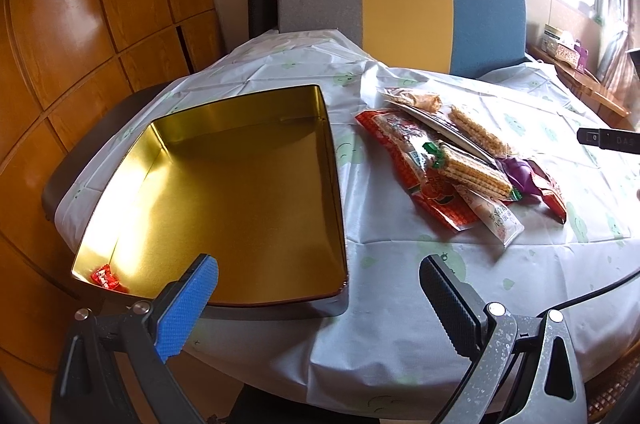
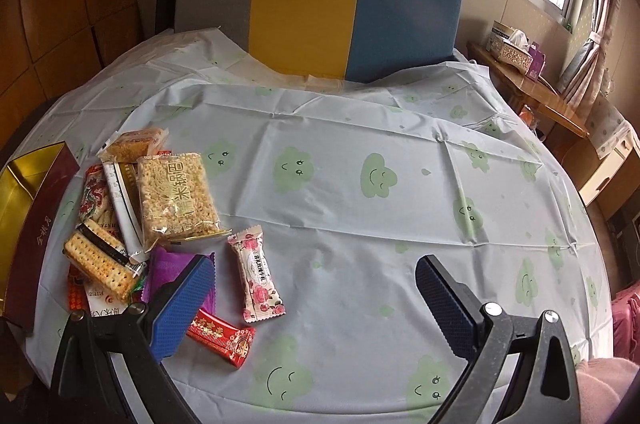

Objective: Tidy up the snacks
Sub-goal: 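Move the left tool toward the saltine cracker pack in the snack pile, then grasp the green-ended saltine cracker pack with the left tool and lift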

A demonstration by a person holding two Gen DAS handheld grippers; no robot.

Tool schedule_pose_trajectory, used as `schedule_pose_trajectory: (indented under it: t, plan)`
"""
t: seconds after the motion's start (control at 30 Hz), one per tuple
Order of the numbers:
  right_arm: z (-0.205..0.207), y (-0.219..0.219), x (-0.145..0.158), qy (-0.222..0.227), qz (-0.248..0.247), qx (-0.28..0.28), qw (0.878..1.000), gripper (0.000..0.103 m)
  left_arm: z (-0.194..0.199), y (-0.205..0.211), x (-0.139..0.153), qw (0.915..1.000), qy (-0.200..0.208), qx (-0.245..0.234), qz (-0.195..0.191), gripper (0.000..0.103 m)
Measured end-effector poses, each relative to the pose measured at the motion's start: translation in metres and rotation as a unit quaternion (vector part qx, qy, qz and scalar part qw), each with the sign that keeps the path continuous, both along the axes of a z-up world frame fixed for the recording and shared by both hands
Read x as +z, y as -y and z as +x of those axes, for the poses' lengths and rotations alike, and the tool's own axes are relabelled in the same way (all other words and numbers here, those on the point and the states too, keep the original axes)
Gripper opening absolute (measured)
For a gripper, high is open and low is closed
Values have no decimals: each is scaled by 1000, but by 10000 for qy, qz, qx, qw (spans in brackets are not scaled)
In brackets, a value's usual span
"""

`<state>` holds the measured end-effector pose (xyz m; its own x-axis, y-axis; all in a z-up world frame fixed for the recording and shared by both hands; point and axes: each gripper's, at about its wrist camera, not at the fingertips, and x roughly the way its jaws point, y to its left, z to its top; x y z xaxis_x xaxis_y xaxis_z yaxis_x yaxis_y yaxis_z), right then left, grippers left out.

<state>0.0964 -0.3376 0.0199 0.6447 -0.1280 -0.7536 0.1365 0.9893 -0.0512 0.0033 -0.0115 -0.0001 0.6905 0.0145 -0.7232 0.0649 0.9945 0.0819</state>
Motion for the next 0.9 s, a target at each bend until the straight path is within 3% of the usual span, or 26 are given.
schedule_pose_trajectory:
  t: [0.27,0.33,0.43,0.67,0.9]
  plan:
    - [-4,3,3,13,25,-76,10000,102,5,13,8,9995,-61,-249,-168,99]
    - [-4,3,3,7,27,-87,10000,102,12,17,11,9980,-206,-447,-398,85]
    - [-3,3,2,-29,18,-110,9999,102,23,27,16,9946,-392,-703,-659,73]
    - [-5,6,4,-11,101,-149,9998,102,52,52,18,9833,-845,-949,-1301,56]
    - [-4,6,3,-57,125,-136,9998,102,92,67,15,9784,-1119,-848,-1520,44]
